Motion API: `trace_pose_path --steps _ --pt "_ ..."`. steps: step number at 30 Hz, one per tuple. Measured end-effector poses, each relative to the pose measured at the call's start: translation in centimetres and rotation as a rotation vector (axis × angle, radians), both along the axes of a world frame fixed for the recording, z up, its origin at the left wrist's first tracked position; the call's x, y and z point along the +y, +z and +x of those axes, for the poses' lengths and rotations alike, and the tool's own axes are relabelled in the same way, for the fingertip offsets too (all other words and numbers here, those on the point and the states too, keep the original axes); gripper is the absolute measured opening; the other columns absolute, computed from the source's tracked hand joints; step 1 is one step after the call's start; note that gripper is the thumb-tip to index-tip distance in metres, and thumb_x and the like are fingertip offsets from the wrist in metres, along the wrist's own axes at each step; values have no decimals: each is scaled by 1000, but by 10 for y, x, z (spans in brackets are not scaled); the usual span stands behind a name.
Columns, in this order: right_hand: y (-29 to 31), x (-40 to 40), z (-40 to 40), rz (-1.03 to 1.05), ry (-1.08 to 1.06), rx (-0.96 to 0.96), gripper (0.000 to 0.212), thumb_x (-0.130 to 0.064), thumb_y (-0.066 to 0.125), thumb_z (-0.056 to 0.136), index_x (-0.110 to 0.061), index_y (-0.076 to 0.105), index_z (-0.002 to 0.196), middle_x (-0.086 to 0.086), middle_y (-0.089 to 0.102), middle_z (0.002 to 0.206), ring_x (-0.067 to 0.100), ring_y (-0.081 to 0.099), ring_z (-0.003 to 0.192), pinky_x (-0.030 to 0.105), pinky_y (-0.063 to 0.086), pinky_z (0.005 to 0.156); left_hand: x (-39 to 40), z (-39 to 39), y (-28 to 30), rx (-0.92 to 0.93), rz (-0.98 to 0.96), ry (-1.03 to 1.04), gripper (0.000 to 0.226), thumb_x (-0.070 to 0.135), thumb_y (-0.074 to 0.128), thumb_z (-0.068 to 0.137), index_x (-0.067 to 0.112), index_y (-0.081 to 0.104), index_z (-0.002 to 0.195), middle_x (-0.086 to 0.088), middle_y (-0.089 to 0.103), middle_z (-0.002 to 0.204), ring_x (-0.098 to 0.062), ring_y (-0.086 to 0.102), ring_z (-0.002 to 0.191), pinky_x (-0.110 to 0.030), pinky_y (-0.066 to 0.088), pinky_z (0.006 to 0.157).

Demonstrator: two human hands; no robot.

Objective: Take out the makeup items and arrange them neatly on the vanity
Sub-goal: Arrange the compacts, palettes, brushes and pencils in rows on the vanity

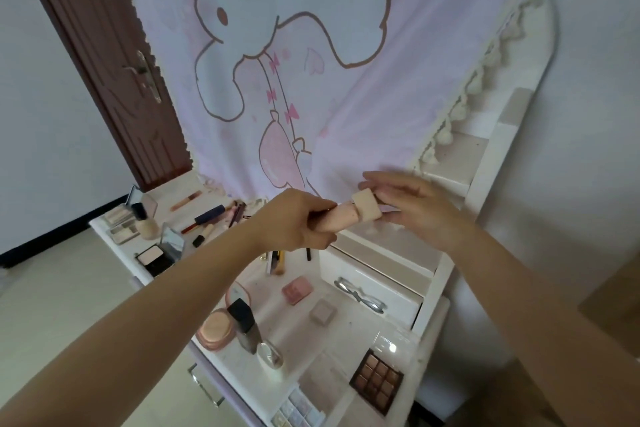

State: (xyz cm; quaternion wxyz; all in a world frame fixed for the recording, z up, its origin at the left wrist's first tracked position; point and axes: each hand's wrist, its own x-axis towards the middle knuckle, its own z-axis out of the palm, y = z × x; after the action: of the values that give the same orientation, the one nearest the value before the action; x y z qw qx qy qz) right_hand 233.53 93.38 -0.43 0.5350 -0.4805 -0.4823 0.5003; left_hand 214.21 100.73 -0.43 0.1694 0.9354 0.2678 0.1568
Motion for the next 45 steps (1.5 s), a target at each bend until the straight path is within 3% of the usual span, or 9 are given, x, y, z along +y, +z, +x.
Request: trace_pose_path --steps 3,5,11,15,23,28,33,36,45 --pt "-3 0 -1 -122 -25 -360 17 -22 47 94 -13 61 96 6 61 74 13 57 52 19 42 44 -2 3 0 26 28 26 65 52 46 56 11 68 103 -7 64 73 -21 56 66 -13 33 53" --pt "-8 2 0 -61 17 -502 13 -14 53 91 -16 62 82 7 58 64 9 51 41 17 37 38 -3 4 0 50 51 34 58 45 50 59 11 68 102 -2 57 66 -18 50 61 -13 28 50" --pt "-16 1 5 11 120 -324 58 27 40 78 -11 54 119 8 62 82 8 63 67 18 53 59 -2 1 -7 77 103 -10 74 57 34 52 11 67 100 0 60 65 -12 50 59 -11 31 49" --pt "-15 1 3 -99 98 42 36 11 44 83 -1 58 115 12 62 95 19 61 80 22 56 62 -4 2 -10 96 148 -3 68 57 32 53 12 66 91 2 51 57 -14 45 56 -13 24 49" --pt "-35 -8 1 -41 72 -378 33 12 54 82 -15 61 100 2 61 78 3 59 60 16 46 54 -6 -4 -28 107 102 37 65 58 36 54 13 66 91 -5 64 71 -18 58 66 -26 40 57" --pt "-53 -8 -7 -10 -31 -207 52 26 46 77 -12 58 111 4 61 88 -4 62 68 12 50 62 -11 -6 -36 112 58 19 52 56 37 53 11 57 73 6 40 52 -5 39 49 -17 25 49" --pt "-56 -10 -6 -104 -12 67 47 19 32 83 -9 68 90 9 65 102 16 63 94 26 54 86 -9 -8 -44 105 9 28 41 53 42 55 15 52 67 6 39 52 -5 36 48 -18 23 49" --pt "-62 -12 -6 -113 -30 -39 34 10 45 88 -18 65 94 1 63 102 12 61 94 28 49 91 -9 -6 -50 140 10 23 46 56 40 56 16 55 70 6 42 54 -7 38 50 -17 22 49" --pt "-130 -14 -8 -485 -229 -74 12 6 61 81 -5 59 87 13 57 84 20 59 69 22 56 58 -24 16 -122 478 -39 99 46 42 64 79 15 54 114 -3 62 106 -20 58 98 -28 45 81"
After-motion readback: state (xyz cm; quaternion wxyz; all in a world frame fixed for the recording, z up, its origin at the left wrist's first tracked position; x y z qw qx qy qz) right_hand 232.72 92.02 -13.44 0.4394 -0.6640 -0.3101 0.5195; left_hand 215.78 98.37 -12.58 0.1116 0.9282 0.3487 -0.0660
